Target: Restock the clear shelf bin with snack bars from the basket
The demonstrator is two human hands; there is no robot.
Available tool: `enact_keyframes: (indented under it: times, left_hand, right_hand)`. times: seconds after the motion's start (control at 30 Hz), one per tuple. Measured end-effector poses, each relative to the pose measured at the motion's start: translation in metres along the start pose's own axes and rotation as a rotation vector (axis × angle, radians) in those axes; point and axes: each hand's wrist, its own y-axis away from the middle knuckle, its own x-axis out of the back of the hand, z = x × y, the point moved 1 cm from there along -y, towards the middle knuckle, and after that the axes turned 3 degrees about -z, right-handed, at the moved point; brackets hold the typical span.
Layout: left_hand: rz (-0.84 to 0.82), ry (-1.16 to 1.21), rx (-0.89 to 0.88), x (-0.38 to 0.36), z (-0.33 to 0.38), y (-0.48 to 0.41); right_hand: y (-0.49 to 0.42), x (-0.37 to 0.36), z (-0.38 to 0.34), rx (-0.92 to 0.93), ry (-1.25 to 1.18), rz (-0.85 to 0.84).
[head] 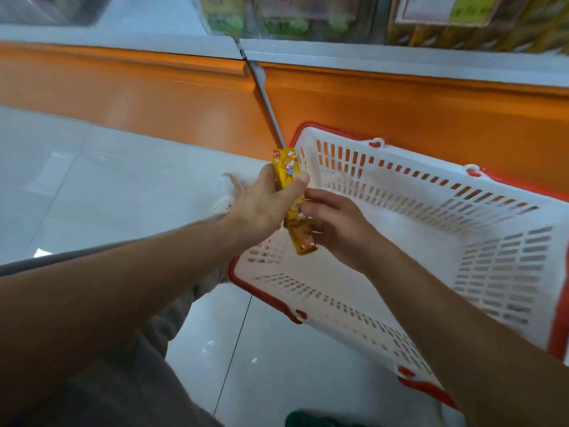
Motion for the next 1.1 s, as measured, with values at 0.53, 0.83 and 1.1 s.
enact_keyframes:
  times: [0.53, 0.83, 1.1]
  left_hand:
    - [-0.059, 0.034, 0.132, 0.031, -0.006, -0.017]
    - [-0.128, -0.03, 0.155, 0.042, -0.014, -0.028]
    - [-0.164, -0.03, 0.135, 0.029, 0.005, -0.017]
  right_hand:
    - [-0.04, 0.067, 0.035, 0.042, 0.527, 0.349]
    - [-0.078, 0.107, 0.12, -0.293, 1.724, 0.215]
    - [-0.035, 0.097, 0.075, -0.544, 1.008, 0.181]
